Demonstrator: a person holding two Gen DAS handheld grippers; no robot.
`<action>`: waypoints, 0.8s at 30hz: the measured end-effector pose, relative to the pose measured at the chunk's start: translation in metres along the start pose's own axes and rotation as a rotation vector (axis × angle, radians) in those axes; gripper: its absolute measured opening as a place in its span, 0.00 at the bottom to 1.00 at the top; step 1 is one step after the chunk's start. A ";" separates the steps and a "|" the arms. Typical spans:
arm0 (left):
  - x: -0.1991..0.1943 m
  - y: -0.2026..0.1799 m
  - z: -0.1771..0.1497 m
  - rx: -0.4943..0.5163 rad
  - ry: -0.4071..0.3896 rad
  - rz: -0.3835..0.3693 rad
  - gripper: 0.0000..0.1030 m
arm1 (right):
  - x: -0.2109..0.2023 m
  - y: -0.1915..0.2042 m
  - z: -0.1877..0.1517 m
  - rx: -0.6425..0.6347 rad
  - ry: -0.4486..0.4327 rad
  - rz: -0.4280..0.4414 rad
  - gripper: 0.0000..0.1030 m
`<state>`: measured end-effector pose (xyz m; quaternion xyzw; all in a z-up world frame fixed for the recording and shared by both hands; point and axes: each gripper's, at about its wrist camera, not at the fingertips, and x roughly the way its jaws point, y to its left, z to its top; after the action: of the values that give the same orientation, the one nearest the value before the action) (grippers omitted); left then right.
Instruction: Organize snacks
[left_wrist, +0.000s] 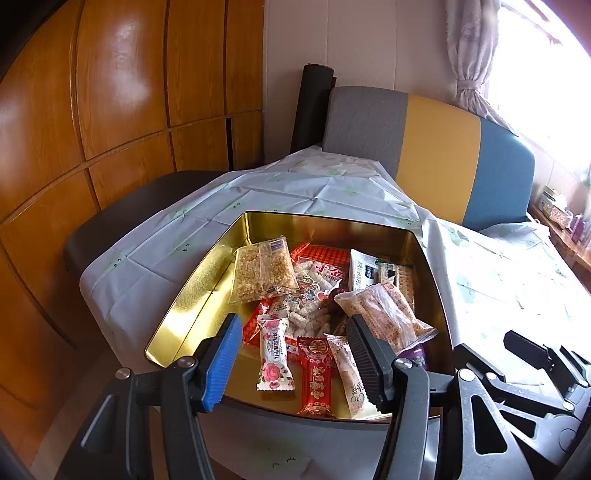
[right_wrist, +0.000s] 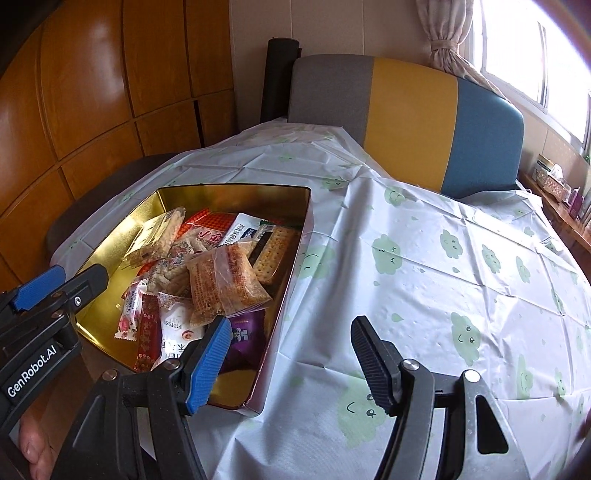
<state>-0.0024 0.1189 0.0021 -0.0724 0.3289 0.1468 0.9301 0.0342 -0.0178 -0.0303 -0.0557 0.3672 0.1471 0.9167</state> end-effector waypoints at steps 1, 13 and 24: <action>0.000 -0.001 0.000 0.001 -0.001 0.000 0.58 | 0.000 0.000 0.000 -0.001 0.001 0.001 0.67; -0.003 -0.002 0.001 0.008 -0.009 -0.008 0.59 | 0.000 0.000 0.000 0.000 -0.004 0.003 0.67; -0.006 -0.004 0.002 0.011 -0.017 -0.013 0.59 | -0.001 0.001 0.000 -0.002 -0.007 0.004 0.67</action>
<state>-0.0048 0.1144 0.0075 -0.0681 0.3212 0.1398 0.9342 0.0334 -0.0170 -0.0297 -0.0553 0.3639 0.1493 0.9177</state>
